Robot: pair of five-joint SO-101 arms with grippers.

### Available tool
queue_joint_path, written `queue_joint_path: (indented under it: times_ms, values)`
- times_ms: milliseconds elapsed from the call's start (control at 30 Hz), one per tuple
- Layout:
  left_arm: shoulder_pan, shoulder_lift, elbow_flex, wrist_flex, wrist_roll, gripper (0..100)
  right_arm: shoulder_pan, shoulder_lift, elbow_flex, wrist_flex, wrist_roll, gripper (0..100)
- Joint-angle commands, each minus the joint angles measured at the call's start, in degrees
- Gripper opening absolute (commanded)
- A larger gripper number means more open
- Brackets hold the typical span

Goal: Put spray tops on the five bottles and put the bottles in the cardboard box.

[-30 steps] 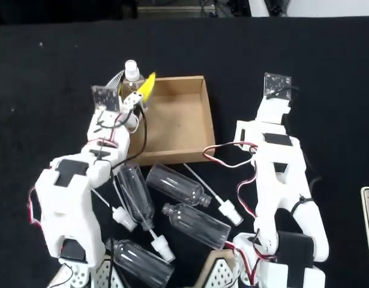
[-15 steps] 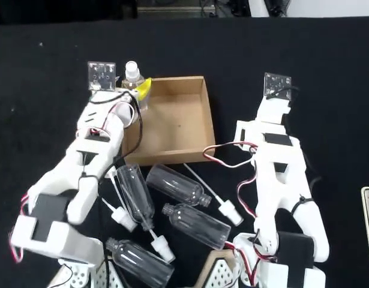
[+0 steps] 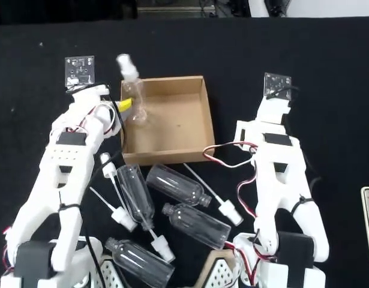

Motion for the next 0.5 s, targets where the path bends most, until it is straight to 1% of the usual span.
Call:
queue_joint_path:
  times_ms: [0, 133, 467]
  values:
    - [2.5, -2.7, -0.4, -0.9, -0.3, 27, 0.6, -3.0, -0.3, -1.3, 0.1, 18.4]
    - [4.4, -3.1, 2.0, -6.2, -0.6, 27, 0.6, -3.0, -0.3, -1.3, 0.1, 18.4]
    - [2.7, -2.5, 2.7, -6.0, -0.7, 27, 0.6, -3.0, -0.3, -1.3, 0.1, 18.4]
